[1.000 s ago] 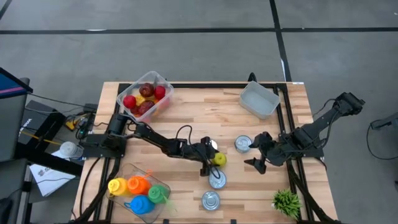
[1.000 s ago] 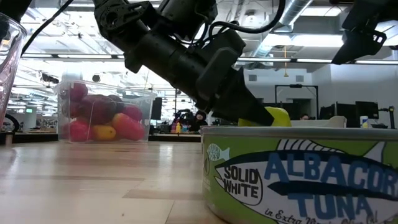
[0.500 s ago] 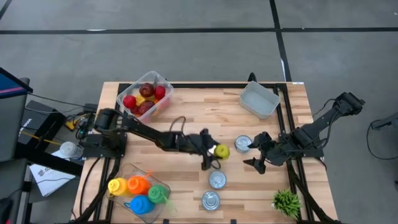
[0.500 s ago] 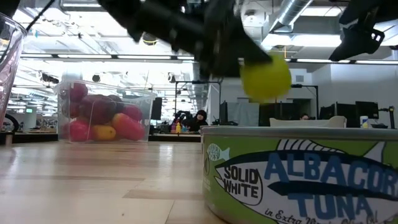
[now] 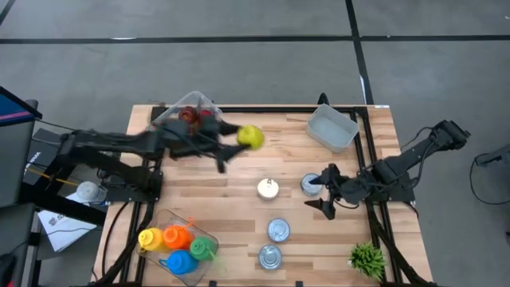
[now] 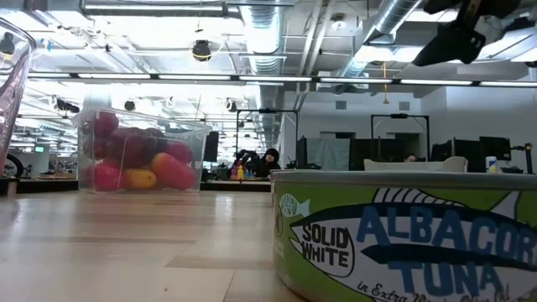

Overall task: Pick & Place Food Item
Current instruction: Put the green apple into the white bin, then put the blue tuna can into the gray bin

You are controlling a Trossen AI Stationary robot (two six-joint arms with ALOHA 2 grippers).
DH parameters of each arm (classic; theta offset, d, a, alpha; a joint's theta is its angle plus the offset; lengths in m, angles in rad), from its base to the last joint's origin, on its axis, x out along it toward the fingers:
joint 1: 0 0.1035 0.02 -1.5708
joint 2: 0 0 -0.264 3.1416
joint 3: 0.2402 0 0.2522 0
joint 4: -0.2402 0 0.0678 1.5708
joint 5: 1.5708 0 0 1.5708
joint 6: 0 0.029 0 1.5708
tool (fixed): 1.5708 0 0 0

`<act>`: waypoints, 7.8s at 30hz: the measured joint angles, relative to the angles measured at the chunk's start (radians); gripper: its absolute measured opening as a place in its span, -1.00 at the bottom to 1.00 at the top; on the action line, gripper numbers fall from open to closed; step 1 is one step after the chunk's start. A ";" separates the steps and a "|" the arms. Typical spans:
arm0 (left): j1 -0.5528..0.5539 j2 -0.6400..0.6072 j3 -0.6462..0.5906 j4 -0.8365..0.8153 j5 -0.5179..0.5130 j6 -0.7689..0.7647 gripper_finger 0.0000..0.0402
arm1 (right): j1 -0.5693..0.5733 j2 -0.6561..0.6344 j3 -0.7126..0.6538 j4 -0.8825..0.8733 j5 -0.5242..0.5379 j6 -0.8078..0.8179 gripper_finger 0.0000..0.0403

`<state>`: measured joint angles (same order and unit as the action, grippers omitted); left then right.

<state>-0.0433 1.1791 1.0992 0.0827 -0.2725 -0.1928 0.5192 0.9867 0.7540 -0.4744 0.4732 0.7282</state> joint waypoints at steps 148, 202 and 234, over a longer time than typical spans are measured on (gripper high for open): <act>0.454 -0.421 -0.055 -0.382 0.150 -0.314 0.77 | -0.764 0.499 0.004 -0.329 -0.607 -0.224 -0.94; 0.454 -0.433 -0.055 -0.400 0.151 -0.314 0.77 | -1.359 0.163 0.264 -0.309 -0.636 -0.292 -1.00; 0.454 -0.433 -0.055 -0.435 0.151 -0.313 0.77 | -1.593 0.500 0.264 -0.295 -0.517 -0.275 -1.00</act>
<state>0.4107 0.7460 1.0439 -0.3519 -0.1219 -0.5060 -1.0737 1.4870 1.0183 -0.7692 -0.0437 0.4530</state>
